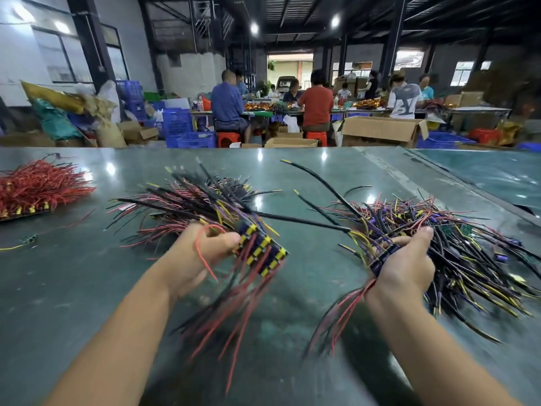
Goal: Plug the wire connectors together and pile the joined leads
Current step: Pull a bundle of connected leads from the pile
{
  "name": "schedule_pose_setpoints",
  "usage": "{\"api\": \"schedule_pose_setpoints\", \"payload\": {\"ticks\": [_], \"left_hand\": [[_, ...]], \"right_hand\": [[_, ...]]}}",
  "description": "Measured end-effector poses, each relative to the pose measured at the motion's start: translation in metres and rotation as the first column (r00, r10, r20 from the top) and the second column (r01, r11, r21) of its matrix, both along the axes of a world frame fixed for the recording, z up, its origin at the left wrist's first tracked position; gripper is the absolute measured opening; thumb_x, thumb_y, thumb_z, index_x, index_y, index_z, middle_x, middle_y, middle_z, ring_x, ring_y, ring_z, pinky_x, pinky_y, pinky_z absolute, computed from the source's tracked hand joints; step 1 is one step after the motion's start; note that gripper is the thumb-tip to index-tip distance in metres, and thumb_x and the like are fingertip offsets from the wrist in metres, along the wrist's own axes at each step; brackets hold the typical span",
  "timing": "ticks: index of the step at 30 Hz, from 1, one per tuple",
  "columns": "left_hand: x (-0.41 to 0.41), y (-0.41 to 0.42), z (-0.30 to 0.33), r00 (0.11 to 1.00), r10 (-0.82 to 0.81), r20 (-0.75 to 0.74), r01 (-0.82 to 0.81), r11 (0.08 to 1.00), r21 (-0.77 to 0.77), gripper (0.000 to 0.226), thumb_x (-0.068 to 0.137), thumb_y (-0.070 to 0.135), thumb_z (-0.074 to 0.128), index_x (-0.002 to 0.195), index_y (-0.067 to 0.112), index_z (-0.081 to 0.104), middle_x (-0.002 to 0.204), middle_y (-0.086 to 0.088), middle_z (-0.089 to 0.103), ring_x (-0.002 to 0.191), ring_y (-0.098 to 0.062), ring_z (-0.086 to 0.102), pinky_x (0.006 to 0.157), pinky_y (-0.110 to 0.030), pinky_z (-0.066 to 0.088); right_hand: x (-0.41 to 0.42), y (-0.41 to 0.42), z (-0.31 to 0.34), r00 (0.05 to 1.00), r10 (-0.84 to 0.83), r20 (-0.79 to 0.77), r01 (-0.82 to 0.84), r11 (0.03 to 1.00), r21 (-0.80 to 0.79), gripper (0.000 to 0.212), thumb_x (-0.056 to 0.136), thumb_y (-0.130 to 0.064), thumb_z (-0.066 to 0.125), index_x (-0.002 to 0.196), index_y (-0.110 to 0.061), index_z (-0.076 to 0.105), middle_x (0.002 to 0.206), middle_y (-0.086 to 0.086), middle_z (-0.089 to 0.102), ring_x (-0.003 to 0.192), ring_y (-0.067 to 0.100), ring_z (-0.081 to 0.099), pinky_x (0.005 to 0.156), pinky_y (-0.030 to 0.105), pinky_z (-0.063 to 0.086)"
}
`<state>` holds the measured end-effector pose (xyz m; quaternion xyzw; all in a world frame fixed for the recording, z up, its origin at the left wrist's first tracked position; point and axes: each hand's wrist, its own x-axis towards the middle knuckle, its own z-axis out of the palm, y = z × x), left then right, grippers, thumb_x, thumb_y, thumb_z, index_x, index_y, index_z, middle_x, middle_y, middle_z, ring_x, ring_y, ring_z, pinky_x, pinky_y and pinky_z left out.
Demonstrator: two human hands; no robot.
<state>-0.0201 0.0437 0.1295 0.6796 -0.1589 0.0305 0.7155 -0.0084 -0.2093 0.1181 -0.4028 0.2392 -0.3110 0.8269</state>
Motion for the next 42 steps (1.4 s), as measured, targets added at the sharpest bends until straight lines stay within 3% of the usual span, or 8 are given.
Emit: {"api": "schedule_pose_setpoints", "payload": {"ticks": [6,9,12,15,19,22,33,42], "left_hand": [[0.018,0.015,-0.016,0.941,0.315,-0.122,-0.287,0.936,0.203,0.015,0.077,0.014,0.069,0.063,0.01,0.064,0.061,-0.001,0.059,0.061,-0.018,0.053,0.055,-0.024,0.04],[0.027,0.033,-0.019,0.733,0.678,0.061,-0.444,0.407,0.798,0.048,0.069,0.05,0.078,0.093,0.01,0.066,0.091,-0.008,0.069,0.091,-0.029,0.063,0.078,-0.034,0.049],[0.013,0.036,-0.003,0.678,0.656,0.332,-0.53,0.124,0.839,0.055,0.064,0.048,0.081,0.107,0.017,0.066,0.107,-0.01,0.068,0.102,-0.033,0.06,0.088,-0.04,0.049],[-0.004,0.015,0.01,0.858,0.359,0.368,-0.508,0.49,0.708,0.044,0.069,0.013,0.067,0.109,0.031,0.063,0.113,0.004,0.063,0.11,-0.019,0.054,0.095,-0.031,0.044],[-0.024,-0.045,0.001,0.999,-0.036,0.011,0.029,0.921,0.389,0.017,0.08,0.011,0.064,0.093,0.021,0.068,0.082,0.007,0.072,0.077,-0.004,0.064,0.066,-0.017,0.05],[-0.024,-0.071,-0.018,0.997,-0.026,-0.077,0.043,0.974,0.221,0.025,0.082,0.031,0.066,0.1,0.015,0.068,0.083,0.005,0.073,0.074,-0.005,0.064,0.066,-0.019,0.052],[-0.022,-0.074,-0.028,0.988,-0.041,-0.147,0.032,0.998,-0.06,0.037,0.073,-0.008,0.074,0.105,0.007,0.063,0.09,-0.014,0.074,0.079,-0.018,0.07,0.07,-0.024,0.056],[-0.02,-0.069,-0.023,0.973,-0.14,-0.184,0.113,0.982,-0.149,0.045,0.061,0.011,0.078,0.105,0.009,0.068,0.091,-0.016,0.073,0.073,-0.018,0.07,0.066,-0.022,0.055]], "right_hand": [[-0.005,-0.007,0.005,1.0,0.016,0.009,-0.016,0.997,0.071,0.054,0.096,-0.055,0.036,0.057,-0.02,0.045,0.032,-0.01,0.044,0.029,0.008,0.045,0.046,0.019,0.04],[-0.007,-0.004,0.007,0.99,0.138,0.03,-0.14,0.984,0.108,0.051,0.092,-0.062,0.04,0.063,-0.021,0.047,0.04,-0.007,0.05,0.034,0.01,0.049,0.051,0.025,0.045],[-0.006,0.003,0.004,0.958,0.287,0.019,-0.287,0.956,0.05,0.05,0.09,-0.065,0.042,0.076,-0.018,0.054,0.044,-0.006,0.049,0.035,0.009,0.045,0.052,0.028,0.045],[-0.006,0.016,-0.001,0.918,0.392,0.064,-0.392,0.92,-0.01,0.044,0.091,-0.058,0.046,0.078,-0.016,0.053,0.05,-0.005,0.045,0.04,0.008,0.043,0.048,0.023,0.043],[-0.009,0.039,-0.01,0.88,0.462,0.108,-0.446,0.883,-0.144,0.043,0.09,-0.052,0.051,0.063,-0.019,0.045,0.059,0.005,0.048,0.064,0.025,0.054,0.07,0.04,0.048],[-0.016,0.05,-0.018,0.828,0.551,0.105,-0.491,0.803,-0.339,0.046,0.075,-0.061,0.054,0.061,-0.017,0.048,0.054,0.003,0.048,0.051,0.017,0.049,0.055,0.03,0.042],[-0.022,0.044,-0.021,0.918,0.357,-0.174,-0.301,0.34,-0.891,0.057,0.077,-0.066,0.041,0.051,-0.016,0.032,0.045,-0.009,0.034,0.049,0.008,0.028,0.048,0.024,0.025],[-0.014,0.036,-0.019,0.77,0.625,-0.128,-0.576,0.595,-0.561,0.052,0.095,-0.043,0.048,0.06,-0.005,0.047,0.051,0.006,0.034,0.048,0.015,0.031,0.047,0.023,0.027]]}}
